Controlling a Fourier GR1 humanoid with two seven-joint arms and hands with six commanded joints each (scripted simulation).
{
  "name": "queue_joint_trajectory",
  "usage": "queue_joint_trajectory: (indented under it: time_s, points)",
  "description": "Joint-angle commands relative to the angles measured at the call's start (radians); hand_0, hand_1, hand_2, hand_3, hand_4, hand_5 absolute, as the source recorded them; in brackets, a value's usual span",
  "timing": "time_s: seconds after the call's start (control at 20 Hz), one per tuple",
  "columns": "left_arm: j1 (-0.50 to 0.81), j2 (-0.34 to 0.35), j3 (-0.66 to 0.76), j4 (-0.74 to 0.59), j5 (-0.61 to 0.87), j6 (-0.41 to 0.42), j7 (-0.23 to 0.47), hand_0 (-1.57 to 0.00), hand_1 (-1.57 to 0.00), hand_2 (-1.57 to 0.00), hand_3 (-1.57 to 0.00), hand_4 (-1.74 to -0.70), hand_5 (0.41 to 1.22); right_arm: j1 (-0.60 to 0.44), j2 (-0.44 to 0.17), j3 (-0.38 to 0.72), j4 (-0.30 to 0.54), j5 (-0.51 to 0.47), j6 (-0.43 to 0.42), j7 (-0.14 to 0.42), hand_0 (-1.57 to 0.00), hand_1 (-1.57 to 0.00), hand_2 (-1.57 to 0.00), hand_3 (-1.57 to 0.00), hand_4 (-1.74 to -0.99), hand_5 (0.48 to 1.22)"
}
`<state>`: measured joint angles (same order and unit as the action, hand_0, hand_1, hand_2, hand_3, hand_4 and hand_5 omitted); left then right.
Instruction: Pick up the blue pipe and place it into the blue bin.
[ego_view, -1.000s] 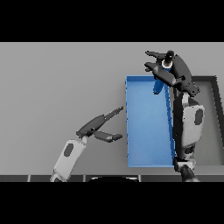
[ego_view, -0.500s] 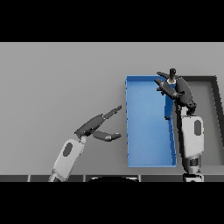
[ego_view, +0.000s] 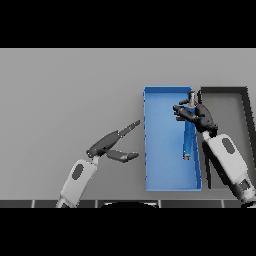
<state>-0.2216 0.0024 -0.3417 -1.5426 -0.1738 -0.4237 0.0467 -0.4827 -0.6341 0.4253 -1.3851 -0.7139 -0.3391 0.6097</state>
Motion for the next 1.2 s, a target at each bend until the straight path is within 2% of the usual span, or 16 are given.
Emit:
queue_joint_trajectory:
  time_s: [0.0,0.1,0.15,0.25,0.35,0.5,0.65,0.85,1.15]
  points:
    - [-0.004,-0.001,0.001,0.002,-0.001,0.001,0.006,0.00,0.00,0.00,0.00,-0.92,0.493,-0.005,-0.009,0.013,0.001,-0.012,0.000,0.000,-1.36,-1.28,-1.23,-0.36,-1.553,1.154]
    - [-0.004,0.002,0.004,0.008,-0.001,0.000,0.005,0.00,0.00,0.00,0.00,-0.92,0.493,-0.025,-0.046,0.070,0.015,-0.069,-0.047,0.000,-0.87,-0.82,-0.79,-0.23,-1.405,1.137]
    - [-0.005,0.003,0.006,0.008,0.002,-0.001,0.004,0.00,0.00,0.00,0.00,-0.92,0.493,-0.046,-0.081,0.118,0.016,-0.110,-0.079,0.000,-0.69,-0.66,-0.63,-0.19,-1.370,1.125]
    - [0.005,0.006,0.003,0.008,-0.002,0.000,-0.005,0.00,0.00,0.00,0.00,-0.93,0.494,-0.068,-0.129,0.181,-0.001,-0.112,-0.048,0.000,-0.44,-0.42,-0.40,-0.12,-1.307,1.068]
    - [-0.002,0.001,0.004,0.013,-0.004,0.004,0.000,0.00,0.00,0.00,0.00,-0.93,0.494,-0.120,-0.190,0.289,-0.003,-0.073,-0.008,0.000,-0.28,-0.27,-0.26,-0.08,-1.250,0.962]
    - [-0.002,-0.001,0.002,0.015,-0.003,0.002,-0.006,0.00,0.00,0.00,0.00,-0.93,0.496,-0.189,-0.247,0.414,0.004,-0.093,0.054,0.000,-0.14,-0.14,-0.13,-0.04,-1.205,0.837]
    - [-0.002,0.006,0.006,0.019,-0.006,0.004,0.001,0.00,0.00,0.00,0.00,-0.93,0.496,-0.249,-0.272,0.513,0.010,-0.132,0.054,0.000,-0.07,-0.07,-0.07,-0.02,-1.161,0.771]
    - [-0.002,0.000,0.003,0.029,-0.011,0.007,-0.013,0.00,0.00,0.00,0.00,-0.93,0.497,-0.257,-0.290,0.534,-0.009,-0.128,0.069,0.000,-0.03,-0.03,-0.03,-0.01,-1.099,0.725]
    - [-0.001,0.000,0.004,-0.028,0.011,0.004,0.034,0.00,0.00,0.00,0.00,-0.93,0.495,-0.263,-0.295,0.544,-0.016,-0.114,0.101,-0.014,-0.02,-0.02,-0.02,0.00,-1.084,0.714]
